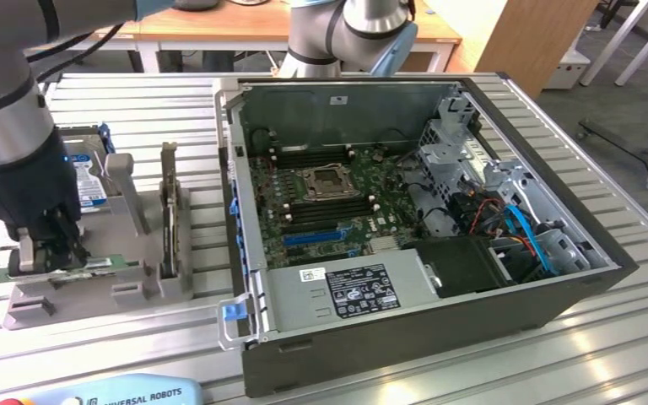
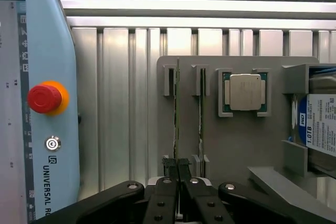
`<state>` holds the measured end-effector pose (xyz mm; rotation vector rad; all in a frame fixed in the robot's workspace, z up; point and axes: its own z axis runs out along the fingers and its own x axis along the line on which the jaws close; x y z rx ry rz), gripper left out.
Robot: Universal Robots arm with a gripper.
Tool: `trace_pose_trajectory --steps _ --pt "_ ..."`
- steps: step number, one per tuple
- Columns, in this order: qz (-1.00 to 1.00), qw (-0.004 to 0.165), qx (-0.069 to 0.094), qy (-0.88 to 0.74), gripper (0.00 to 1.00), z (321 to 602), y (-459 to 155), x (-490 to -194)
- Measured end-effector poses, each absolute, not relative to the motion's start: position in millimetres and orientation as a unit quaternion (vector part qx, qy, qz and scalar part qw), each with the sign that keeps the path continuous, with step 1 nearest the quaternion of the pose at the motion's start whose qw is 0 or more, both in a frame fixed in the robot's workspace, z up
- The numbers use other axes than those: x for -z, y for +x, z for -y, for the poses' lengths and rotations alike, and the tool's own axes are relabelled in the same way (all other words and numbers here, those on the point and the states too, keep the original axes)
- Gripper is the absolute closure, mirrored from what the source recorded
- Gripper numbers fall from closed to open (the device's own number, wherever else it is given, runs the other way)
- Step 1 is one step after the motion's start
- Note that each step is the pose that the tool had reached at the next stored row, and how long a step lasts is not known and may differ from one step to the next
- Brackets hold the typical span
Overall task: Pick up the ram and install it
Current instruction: 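Pick up the ram and move it above insertion slot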
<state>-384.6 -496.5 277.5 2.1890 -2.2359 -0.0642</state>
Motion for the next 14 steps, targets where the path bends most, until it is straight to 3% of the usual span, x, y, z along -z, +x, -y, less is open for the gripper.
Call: trace_pose_trajectory --steps 14 --pt "0.714 0.006 0.021 0.699 0.89 496.5 -384.6 -334.9"
